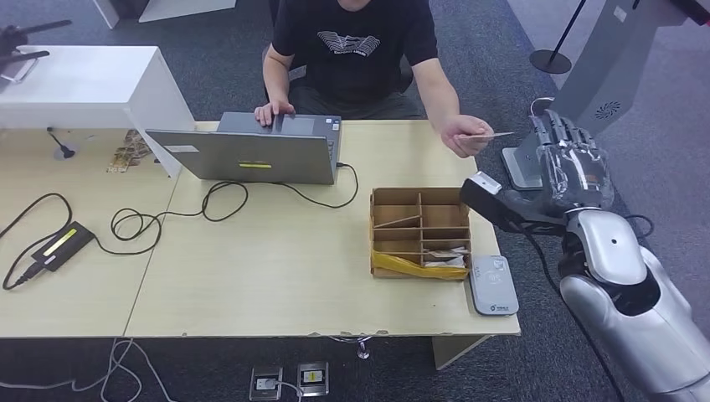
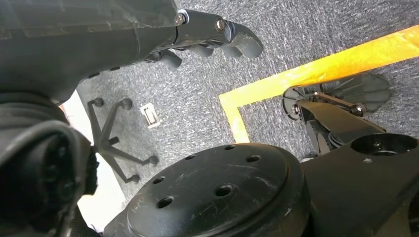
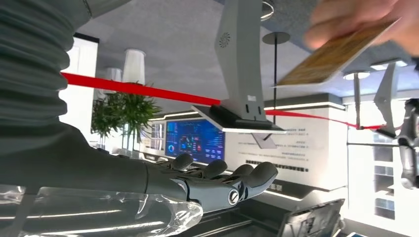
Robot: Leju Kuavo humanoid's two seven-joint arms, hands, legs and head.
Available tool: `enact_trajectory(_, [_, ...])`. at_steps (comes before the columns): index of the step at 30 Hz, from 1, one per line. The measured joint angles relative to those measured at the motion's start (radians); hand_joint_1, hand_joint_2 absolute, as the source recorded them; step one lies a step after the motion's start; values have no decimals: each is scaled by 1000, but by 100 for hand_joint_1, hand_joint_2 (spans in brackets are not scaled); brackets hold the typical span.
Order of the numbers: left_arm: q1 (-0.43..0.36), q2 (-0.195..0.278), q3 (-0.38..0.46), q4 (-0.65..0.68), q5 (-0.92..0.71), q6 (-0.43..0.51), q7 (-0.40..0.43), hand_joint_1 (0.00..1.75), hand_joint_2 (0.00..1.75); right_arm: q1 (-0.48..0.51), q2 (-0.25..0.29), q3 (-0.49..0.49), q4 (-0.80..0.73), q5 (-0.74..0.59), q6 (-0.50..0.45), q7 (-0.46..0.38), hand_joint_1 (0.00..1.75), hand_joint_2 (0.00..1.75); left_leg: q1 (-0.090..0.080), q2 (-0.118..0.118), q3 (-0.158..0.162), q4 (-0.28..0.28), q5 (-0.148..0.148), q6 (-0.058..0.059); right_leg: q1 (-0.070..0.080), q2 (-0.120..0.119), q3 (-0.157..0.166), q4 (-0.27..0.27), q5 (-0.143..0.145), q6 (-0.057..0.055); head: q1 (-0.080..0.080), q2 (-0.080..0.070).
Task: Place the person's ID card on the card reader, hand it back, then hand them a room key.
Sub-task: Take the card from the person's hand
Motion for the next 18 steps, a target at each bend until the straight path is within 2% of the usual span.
enact_trajectory(6, [0, -1, -4, 0, 7, 0, 0, 0, 0, -43, 51, 74, 130, 10, -66, -61, 0, 175, 0, 0, 0, 0, 0, 0, 0, 0, 0, 0, 0, 0, 0, 0])
enact_trajectory(14, [0, -5, -4, 0, 9, 0, 0, 0, 0, -68, 95, 125, 254, 13, -86, -79, 0, 175, 1, 0, 0, 0, 0, 0, 0, 0, 0, 0, 0, 0, 0, 0])
enact_trajectory(18, [0, -5, -4, 0, 10, 0, 0, 0, 0, -77, 107, 140, 287, 8, -99, -86, 175, 175, 1, 0, 1, 0, 0, 0, 0, 1, 0, 0, 0, 0, 0, 0])
